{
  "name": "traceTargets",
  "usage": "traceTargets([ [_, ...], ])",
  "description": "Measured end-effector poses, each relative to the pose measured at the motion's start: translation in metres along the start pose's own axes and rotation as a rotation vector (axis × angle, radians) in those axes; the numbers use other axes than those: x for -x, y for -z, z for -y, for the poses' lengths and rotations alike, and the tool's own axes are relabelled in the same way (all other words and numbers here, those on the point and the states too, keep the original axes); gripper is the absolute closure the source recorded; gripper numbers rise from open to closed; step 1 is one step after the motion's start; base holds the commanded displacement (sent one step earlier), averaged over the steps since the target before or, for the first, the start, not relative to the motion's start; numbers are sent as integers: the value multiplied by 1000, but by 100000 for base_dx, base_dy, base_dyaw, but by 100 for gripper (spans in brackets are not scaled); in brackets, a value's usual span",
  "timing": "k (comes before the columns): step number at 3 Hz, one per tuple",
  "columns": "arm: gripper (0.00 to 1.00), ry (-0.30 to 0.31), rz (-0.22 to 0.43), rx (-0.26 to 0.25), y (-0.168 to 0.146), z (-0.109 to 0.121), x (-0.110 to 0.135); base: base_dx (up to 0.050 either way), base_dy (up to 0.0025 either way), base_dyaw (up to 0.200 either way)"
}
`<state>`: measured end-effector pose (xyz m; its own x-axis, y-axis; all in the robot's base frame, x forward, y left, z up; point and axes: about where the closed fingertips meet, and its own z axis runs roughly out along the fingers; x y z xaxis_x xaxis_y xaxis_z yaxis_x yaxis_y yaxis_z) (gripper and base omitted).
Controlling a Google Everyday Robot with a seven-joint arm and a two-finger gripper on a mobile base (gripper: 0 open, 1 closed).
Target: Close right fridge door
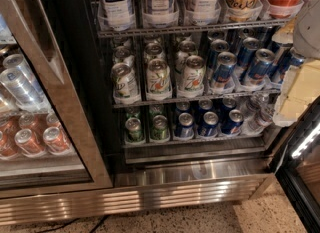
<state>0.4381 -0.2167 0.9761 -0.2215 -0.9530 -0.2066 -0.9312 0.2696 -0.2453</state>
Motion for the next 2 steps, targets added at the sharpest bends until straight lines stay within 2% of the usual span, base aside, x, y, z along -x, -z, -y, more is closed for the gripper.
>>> traceTargets([
  [1, 0, 0, 0, 0, 0, 0, 0, -5000, 0, 0],
  [2, 0, 0, 0, 0, 0, 0, 0, 1, -2, -19780],
])
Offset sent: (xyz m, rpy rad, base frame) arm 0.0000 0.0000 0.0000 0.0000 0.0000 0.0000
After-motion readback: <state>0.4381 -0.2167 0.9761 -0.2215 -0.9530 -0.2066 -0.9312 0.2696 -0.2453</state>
